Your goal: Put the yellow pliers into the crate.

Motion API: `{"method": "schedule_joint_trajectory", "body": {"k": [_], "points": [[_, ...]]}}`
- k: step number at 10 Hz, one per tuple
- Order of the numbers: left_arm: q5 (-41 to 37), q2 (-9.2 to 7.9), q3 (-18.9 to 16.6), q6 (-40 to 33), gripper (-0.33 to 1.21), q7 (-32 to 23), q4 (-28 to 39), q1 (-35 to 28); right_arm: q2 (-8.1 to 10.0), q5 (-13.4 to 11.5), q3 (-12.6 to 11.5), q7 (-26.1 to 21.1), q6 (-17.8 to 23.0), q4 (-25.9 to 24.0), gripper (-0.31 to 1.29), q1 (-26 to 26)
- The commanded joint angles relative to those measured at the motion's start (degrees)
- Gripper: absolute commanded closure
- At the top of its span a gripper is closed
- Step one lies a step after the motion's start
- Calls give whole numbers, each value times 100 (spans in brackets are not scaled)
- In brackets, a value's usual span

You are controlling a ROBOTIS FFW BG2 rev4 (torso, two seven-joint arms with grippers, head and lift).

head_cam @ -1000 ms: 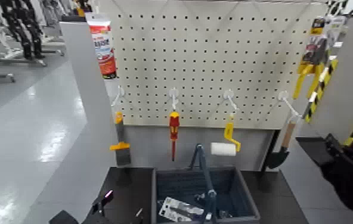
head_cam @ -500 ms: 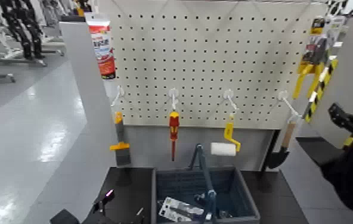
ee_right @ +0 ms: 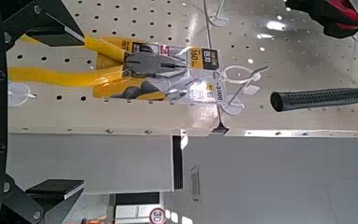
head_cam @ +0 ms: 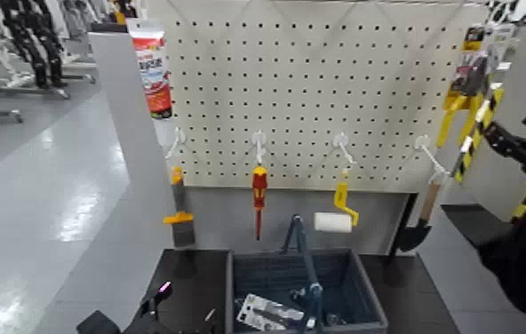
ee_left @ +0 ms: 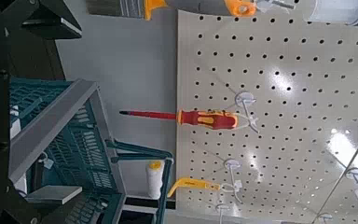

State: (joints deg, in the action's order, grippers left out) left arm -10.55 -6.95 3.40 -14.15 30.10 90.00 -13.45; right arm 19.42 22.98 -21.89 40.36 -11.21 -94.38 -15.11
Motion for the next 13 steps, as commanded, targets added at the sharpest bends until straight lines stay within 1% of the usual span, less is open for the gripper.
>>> {"method": "schedule_joint_trajectory", "body": {"k": [1, 3, 5, 6, 7, 8, 9, 10, 11, 12, 13], "points": [[0, 0, 12, 0, 13, 5, -9, 9, 185, 277, 255, 341, -136, 543, 21, -537], [0, 0, 21, 0, 13, 5, -9, 18, 291, 576, 510, 666, -179, 1026, 21, -924], [0, 0, 30, 0, 13, 5, -9, 27, 343, 734, 782, 930, -232, 1360, 21, -1231], [0, 0, 30, 0, 13, 5, -9, 27, 378, 883, 905, 1088, -259, 1554, 21, -1372], [0, 0, 30, 0, 13, 5, -9, 27, 396, 936, 993, 1273, -259, 1756, 21, -1513], [0, 0, 30, -9, 13, 5, 0, 27, 396, 927, 1046, 1360, -276, 1809, 22, -1592], [0, 0, 21, -9, 13, 5, 0, 27, 405, 910, 1099, 1369, -346, 1782, 43, -1627], [0, 0, 21, -9, 13, 5, 0, 27, 405, 831, 1099, 1334, -399, 1738, 96, -1644], [0, 0, 21, -18, 13, 13, 0, 18, 405, 787, 1099, 1308, -461, 1686, 107, -1644], [0, 0, 21, -18, 13, 13, 0, 18, 414, 699, 1099, 1308, -540, 1633, 107, -1644], [0, 0, 21, -18, 13, 13, 9, 18, 414, 699, 1099, 1299, -557, 1633, 107, -1644]]}}
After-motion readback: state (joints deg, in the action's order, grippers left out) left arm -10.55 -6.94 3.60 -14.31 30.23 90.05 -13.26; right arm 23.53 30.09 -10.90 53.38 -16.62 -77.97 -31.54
